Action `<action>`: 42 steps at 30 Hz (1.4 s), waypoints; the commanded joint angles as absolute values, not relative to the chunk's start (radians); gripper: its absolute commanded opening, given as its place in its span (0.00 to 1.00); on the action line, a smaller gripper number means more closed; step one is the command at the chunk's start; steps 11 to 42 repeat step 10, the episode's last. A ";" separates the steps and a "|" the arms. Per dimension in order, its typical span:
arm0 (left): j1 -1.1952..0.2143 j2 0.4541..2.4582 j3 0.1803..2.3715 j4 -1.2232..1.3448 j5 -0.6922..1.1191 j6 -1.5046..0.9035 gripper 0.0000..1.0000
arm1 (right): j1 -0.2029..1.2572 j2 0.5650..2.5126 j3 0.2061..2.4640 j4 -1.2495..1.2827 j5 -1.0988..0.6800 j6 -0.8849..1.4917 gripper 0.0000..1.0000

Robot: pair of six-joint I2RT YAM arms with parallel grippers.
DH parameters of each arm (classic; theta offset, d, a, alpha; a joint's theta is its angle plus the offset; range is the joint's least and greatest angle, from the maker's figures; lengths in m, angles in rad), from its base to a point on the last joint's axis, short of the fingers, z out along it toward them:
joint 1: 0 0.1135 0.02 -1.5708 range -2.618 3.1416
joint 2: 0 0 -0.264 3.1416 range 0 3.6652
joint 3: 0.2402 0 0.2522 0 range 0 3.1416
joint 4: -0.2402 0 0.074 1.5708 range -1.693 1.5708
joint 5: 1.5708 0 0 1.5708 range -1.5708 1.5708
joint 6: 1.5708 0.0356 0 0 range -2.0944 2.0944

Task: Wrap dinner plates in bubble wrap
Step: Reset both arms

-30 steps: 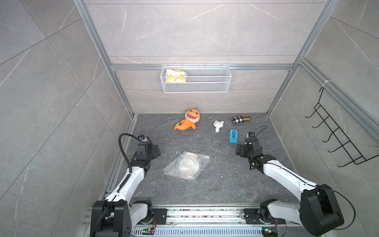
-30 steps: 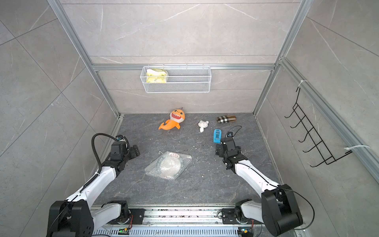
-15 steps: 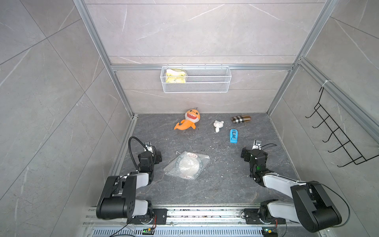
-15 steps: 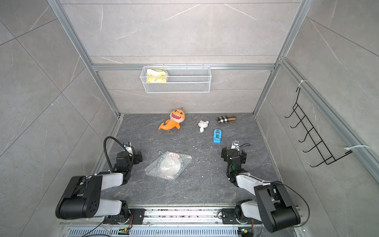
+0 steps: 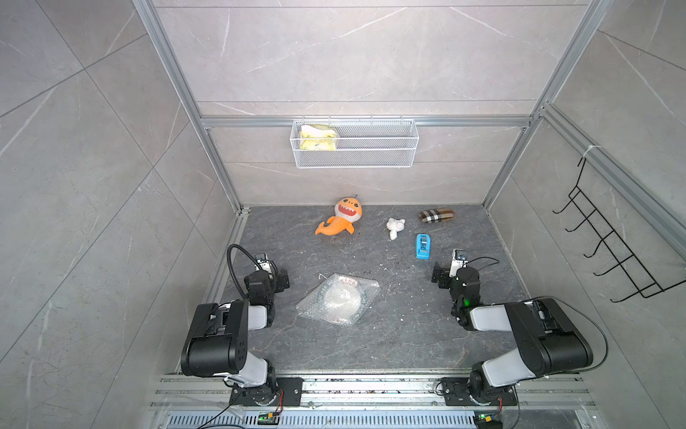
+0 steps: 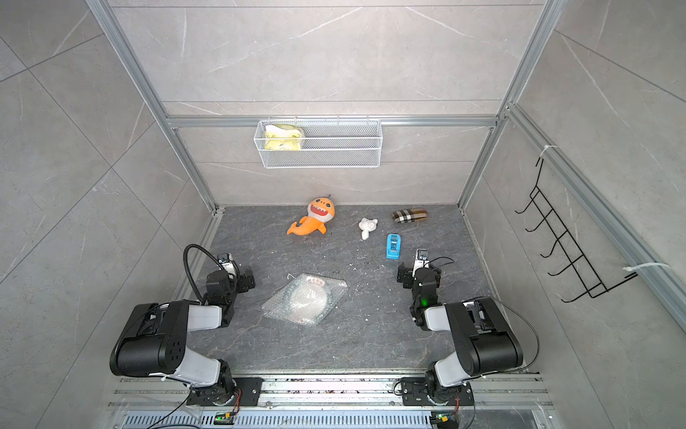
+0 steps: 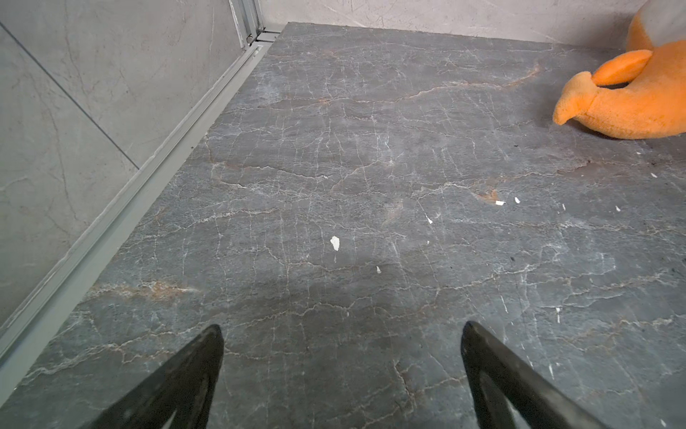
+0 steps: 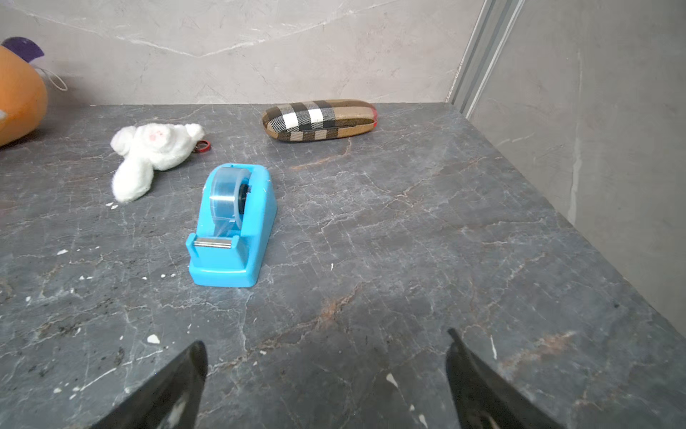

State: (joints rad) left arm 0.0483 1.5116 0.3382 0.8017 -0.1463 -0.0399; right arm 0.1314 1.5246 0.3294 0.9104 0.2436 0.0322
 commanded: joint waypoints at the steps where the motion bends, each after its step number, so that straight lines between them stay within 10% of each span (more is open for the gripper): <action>1: 0.047 1.497 0.354 0.850 -0.140 -0.034 1.00 | 0.131 1.525 0.342 0.925 0.223 0.020 1.00; 42: 0.047 1.499 0.357 0.851 -0.138 -0.033 1.00 | 0.131 1.525 0.344 0.920 0.219 0.020 1.00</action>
